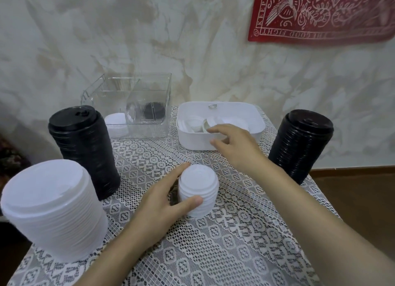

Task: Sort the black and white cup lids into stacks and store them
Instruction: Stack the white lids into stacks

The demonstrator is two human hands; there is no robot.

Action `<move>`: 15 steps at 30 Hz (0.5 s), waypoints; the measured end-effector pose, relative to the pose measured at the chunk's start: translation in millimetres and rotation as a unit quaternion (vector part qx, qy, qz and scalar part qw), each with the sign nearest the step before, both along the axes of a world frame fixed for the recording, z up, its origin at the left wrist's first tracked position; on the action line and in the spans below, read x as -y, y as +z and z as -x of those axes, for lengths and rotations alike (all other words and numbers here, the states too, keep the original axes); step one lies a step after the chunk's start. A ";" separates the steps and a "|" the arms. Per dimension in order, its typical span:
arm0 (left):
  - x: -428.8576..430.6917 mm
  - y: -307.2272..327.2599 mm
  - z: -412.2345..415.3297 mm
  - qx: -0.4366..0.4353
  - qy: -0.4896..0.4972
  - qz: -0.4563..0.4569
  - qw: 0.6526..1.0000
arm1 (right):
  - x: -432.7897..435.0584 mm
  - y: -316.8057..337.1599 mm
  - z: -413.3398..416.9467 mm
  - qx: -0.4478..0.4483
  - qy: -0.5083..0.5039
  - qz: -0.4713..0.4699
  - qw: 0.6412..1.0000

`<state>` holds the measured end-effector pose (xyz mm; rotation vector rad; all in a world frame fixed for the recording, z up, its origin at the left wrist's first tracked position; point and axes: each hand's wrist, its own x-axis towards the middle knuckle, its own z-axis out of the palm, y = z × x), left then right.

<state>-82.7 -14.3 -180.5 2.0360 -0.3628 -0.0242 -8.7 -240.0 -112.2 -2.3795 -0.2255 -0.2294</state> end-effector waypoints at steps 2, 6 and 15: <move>-0.2 -0.4 -0.1 -0.002 0.002 -0.002 1.000 | -7.0 -0.1 -12.8 -0.007 0.000 0.076 0.997; 0.2 -0.8 1.2 0.002 0.009 -0.003 1.000 | -13.5 -6.5 -20.2 -0.001 -0.032 0.122 0.992; 2.6 2.5 4.1 0.000 0.003 0.018 1.000 | -23.8 8.4 -2.6 -0.072 -0.014 -0.001 0.997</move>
